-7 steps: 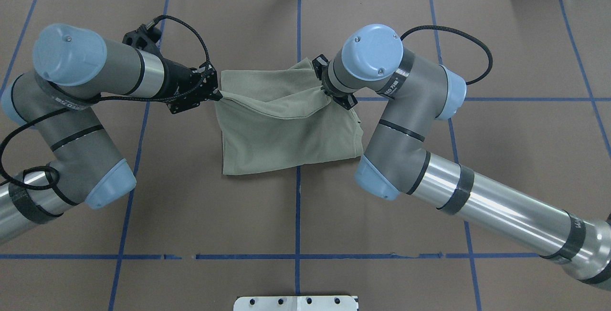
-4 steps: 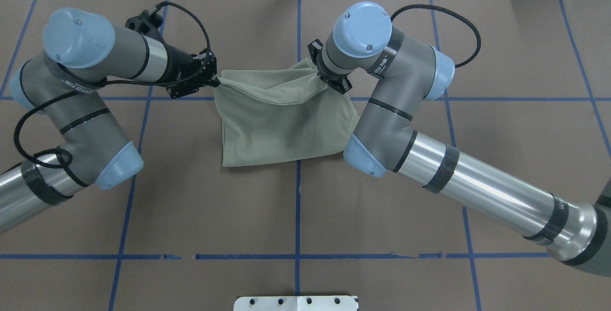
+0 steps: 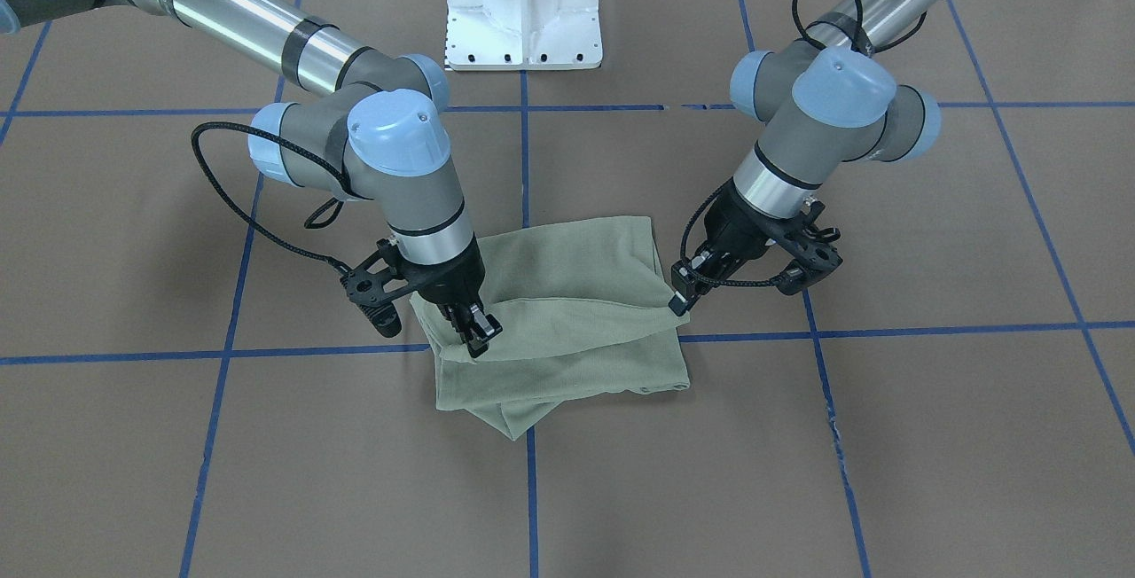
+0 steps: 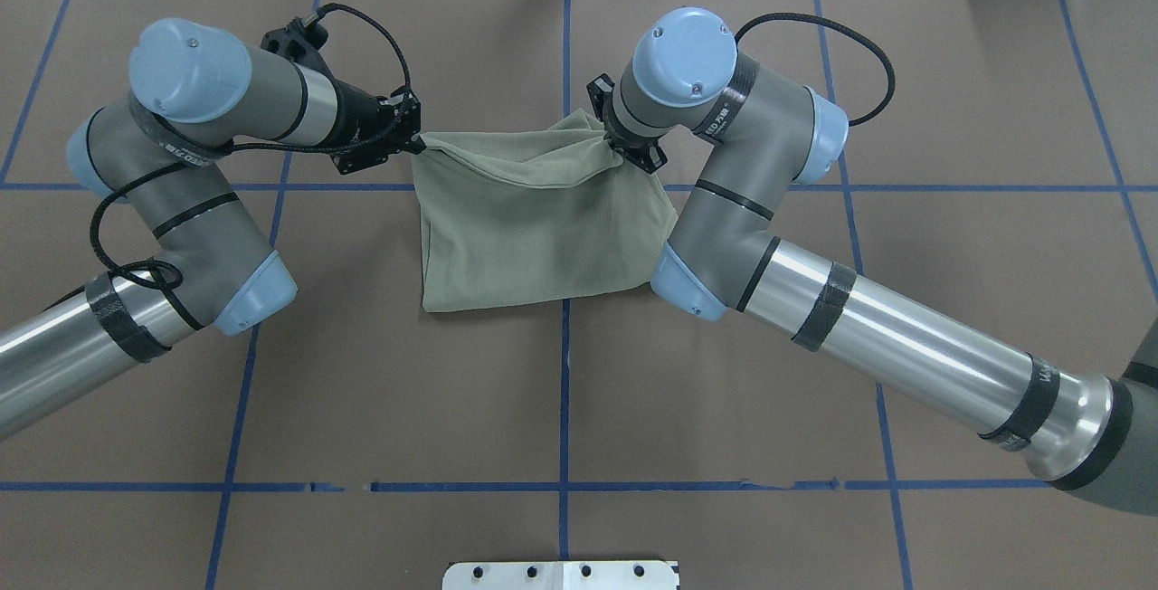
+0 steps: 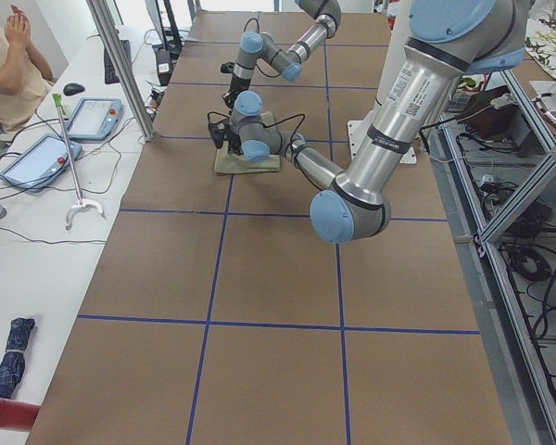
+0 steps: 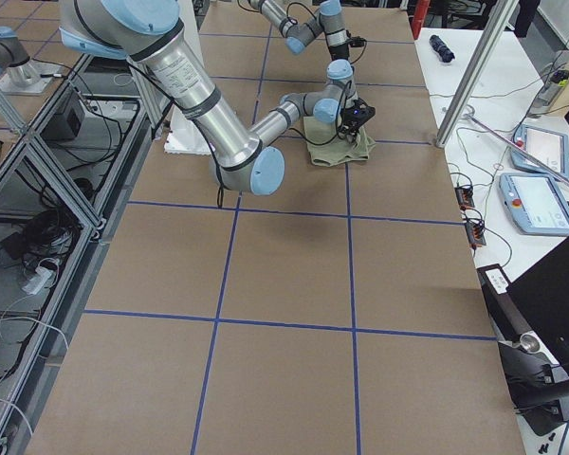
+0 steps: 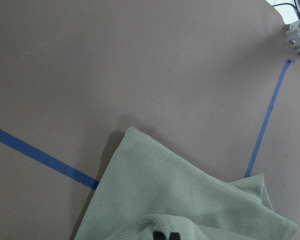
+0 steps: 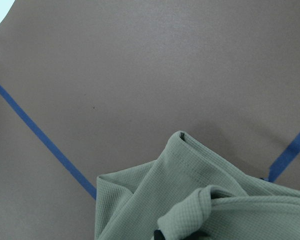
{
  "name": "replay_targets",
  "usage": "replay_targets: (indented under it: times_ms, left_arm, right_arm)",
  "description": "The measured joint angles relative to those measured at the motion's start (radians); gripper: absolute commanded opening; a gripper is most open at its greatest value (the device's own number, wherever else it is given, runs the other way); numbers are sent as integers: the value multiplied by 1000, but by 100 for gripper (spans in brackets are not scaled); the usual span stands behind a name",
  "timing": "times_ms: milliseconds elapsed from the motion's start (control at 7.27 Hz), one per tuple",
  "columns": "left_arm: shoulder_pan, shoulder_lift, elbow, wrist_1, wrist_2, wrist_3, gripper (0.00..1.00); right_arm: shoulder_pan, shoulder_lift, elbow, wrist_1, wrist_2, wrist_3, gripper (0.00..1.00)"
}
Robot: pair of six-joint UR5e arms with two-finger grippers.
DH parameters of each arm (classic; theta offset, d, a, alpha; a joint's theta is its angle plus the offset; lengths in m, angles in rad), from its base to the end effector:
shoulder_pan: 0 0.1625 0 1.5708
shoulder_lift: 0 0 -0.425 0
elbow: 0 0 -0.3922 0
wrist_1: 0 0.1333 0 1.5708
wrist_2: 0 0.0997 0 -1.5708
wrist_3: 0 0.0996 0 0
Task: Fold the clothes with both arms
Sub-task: 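Open both grippers and raise both arms away from the folded shirt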
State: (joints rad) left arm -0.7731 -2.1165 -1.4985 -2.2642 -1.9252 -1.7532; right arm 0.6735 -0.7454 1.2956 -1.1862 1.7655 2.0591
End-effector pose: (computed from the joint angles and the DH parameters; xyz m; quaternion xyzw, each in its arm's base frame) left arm 0.4283 -0.5558 0.2920 0.0171 0.5616 -0.2915 0.7742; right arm -0.5420 -0.5784 0.2235 -0.0449 -0.4545 0.4510 0.7668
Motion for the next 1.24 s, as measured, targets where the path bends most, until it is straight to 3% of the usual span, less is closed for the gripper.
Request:
replay_targets:
  times_ms: [138,275,550,825,1238]
  left_arm:
    - [0,-16,39,-20,27,8,38]
    - [-3,-40,126,-79,67,27,46]
    - [-50,-79,304,-204,130,126,49]
    - [-87,-86,346,-233,123,181,49]
    - [-192,-15,326,-244,-69,462,49]
  right_arm:
    - [5,6,-20,4,0,-15,100]
    - [21,20,-68,35,0,-58,100]
    - [102,40,-182,121,47,-233,100]
    - [169,40,-237,142,117,-365,100]
    - [282,-54,-206,133,245,-642,100]
